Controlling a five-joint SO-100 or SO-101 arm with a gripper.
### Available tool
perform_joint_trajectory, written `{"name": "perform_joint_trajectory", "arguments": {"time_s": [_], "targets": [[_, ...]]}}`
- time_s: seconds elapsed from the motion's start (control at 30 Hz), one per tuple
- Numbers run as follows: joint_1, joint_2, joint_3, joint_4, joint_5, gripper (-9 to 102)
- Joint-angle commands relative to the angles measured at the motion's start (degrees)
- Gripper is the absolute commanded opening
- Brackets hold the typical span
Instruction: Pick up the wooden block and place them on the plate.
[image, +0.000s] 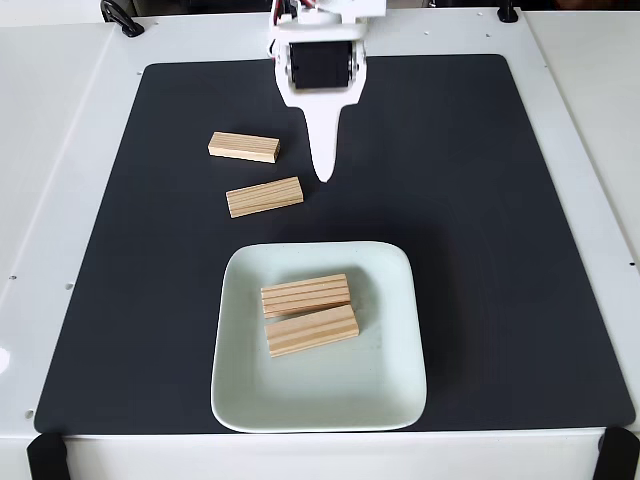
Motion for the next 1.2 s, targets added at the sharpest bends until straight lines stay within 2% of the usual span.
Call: {"name": "perform_joint_trajectory", "arguments": {"time_s": [0.0, 0.2, 0.43, 0.9, 1.07, 1.17], "targets": [[1.2, 13.5, 15.0, -5.8, -4.6, -1], [8.3, 25.0, 33.3, -13.7, -12.6, -1], [15.1, 21.6, 33.8, -14.7, -16.1, -1], [16.2, -0.2, 11.3, -13.8, -27.8, -1], [14.3, -2.6, 7.3, -5.3, -31.9, -1], [13.4, -2.2, 7.9, -3.2, -32.8, -1]]}}
